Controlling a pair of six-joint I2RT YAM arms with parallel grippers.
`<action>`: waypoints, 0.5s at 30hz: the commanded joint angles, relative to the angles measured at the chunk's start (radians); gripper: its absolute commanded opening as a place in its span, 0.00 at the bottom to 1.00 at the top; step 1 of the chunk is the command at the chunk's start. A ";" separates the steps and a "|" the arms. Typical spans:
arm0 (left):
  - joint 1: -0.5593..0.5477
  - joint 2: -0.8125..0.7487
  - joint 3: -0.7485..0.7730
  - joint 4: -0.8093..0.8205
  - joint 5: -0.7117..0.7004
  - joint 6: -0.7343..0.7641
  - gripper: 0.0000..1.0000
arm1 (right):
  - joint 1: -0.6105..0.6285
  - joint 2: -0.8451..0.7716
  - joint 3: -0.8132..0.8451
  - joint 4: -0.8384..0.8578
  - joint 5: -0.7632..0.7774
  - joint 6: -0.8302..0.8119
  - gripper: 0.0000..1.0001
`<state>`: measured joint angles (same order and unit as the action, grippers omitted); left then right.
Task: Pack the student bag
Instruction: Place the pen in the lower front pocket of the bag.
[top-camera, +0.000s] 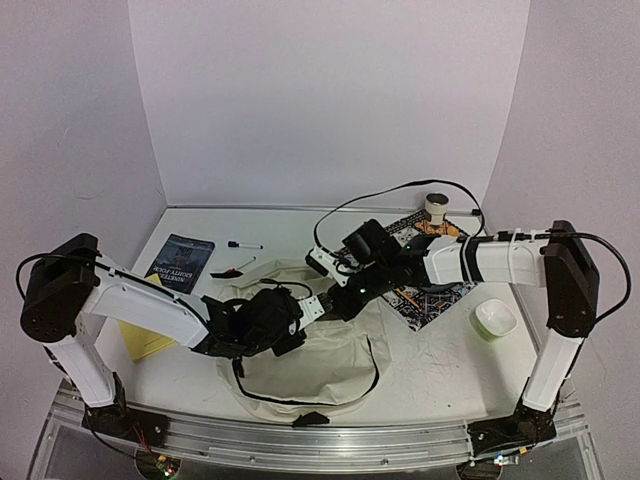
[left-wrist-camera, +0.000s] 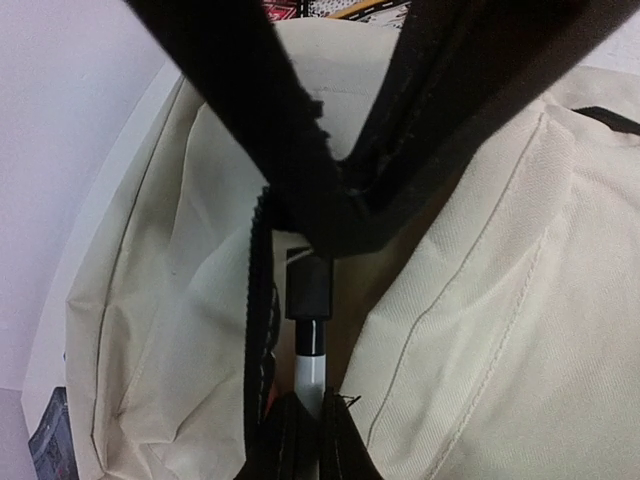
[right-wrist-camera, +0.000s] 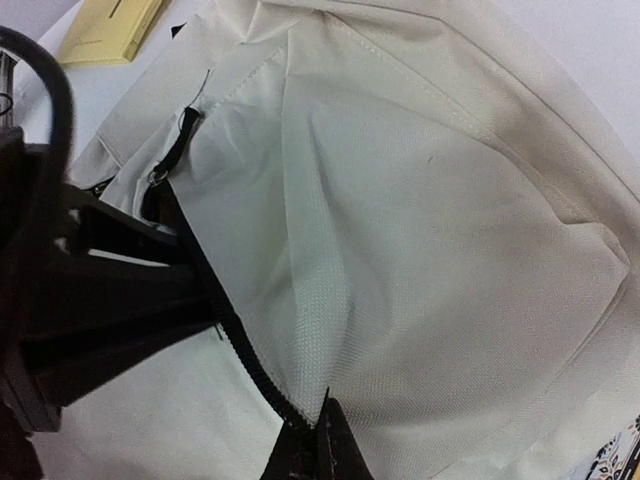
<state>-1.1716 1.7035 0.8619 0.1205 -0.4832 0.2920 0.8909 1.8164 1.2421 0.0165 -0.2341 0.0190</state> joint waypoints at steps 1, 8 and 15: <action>-0.007 0.036 0.006 0.161 -0.016 0.082 0.00 | 0.015 -0.017 0.040 0.022 -0.061 0.015 0.00; 0.004 0.057 -0.088 0.389 -0.063 0.148 0.00 | 0.016 -0.015 0.037 0.022 -0.076 0.018 0.00; 0.014 0.128 -0.162 0.605 -0.097 0.194 0.01 | 0.014 -0.019 0.027 0.022 -0.082 0.022 0.00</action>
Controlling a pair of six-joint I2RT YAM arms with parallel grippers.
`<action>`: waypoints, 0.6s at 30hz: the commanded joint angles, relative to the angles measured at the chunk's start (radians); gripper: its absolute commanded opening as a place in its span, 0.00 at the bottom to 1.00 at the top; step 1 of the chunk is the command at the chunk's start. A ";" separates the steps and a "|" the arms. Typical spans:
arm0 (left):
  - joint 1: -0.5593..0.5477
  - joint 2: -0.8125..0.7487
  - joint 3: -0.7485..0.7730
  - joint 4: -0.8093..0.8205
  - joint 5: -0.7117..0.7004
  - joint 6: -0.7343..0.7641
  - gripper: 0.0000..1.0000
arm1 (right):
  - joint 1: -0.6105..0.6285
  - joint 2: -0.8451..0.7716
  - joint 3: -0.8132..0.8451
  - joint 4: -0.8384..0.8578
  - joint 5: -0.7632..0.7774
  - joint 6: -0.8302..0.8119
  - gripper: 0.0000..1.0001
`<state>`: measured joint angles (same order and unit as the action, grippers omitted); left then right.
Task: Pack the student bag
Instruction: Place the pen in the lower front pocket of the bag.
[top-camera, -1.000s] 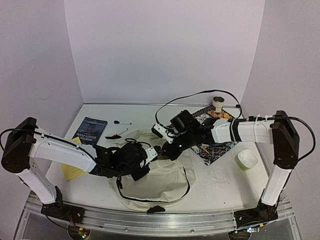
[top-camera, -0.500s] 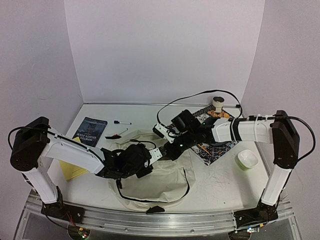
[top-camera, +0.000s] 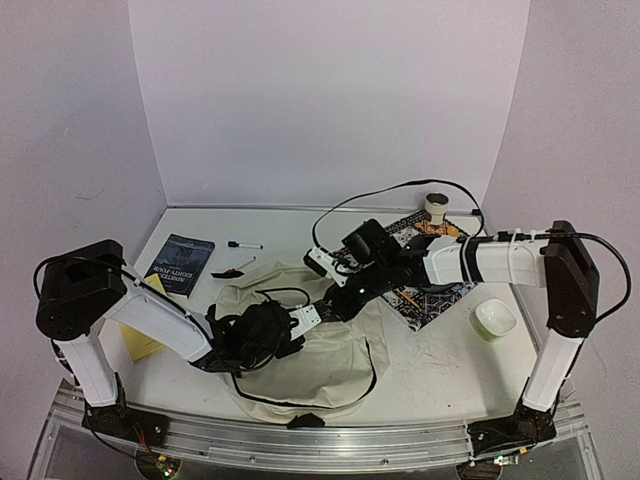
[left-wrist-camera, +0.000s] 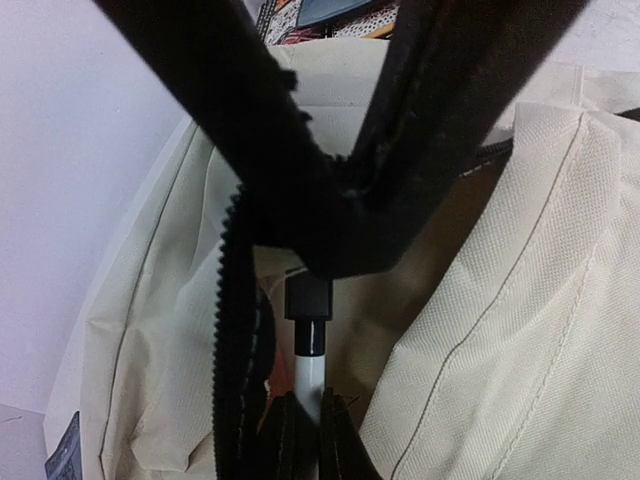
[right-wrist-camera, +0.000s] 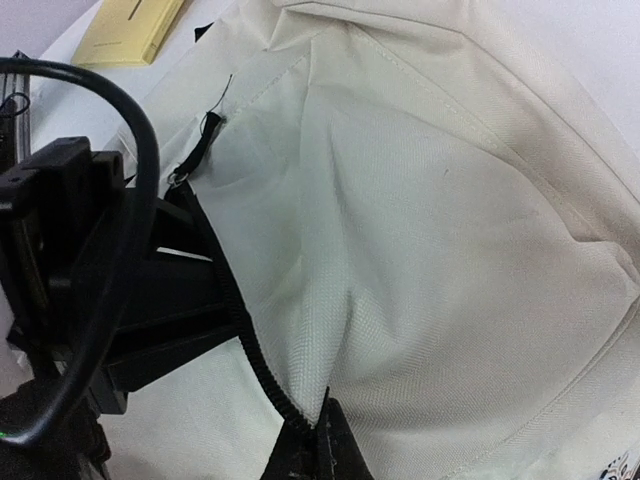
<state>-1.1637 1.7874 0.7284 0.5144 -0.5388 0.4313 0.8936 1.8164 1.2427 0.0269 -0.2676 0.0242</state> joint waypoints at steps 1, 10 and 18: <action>0.006 0.054 -0.036 0.239 -0.050 0.062 0.02 | 0.012 -0.018 0.026 0.012 -0.049 0.017 0.00; 0.006 0.103 -0.041 0.392 -0.119 0.090 0.14 | 0.012 -0.013 0.020 0.011 -0.050 0.020 0.00; 0.005 0.116 -0.042 0.397 -0.197 0.063 0.38 | 0.012 -0.005 0.023 0.011 -0.054 0.020 0.00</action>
<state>-1.1654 1.8976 0.6910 0.8432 -0.6548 0.5070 0.8936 1.8164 1.2424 0.0369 -0.2813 0.0315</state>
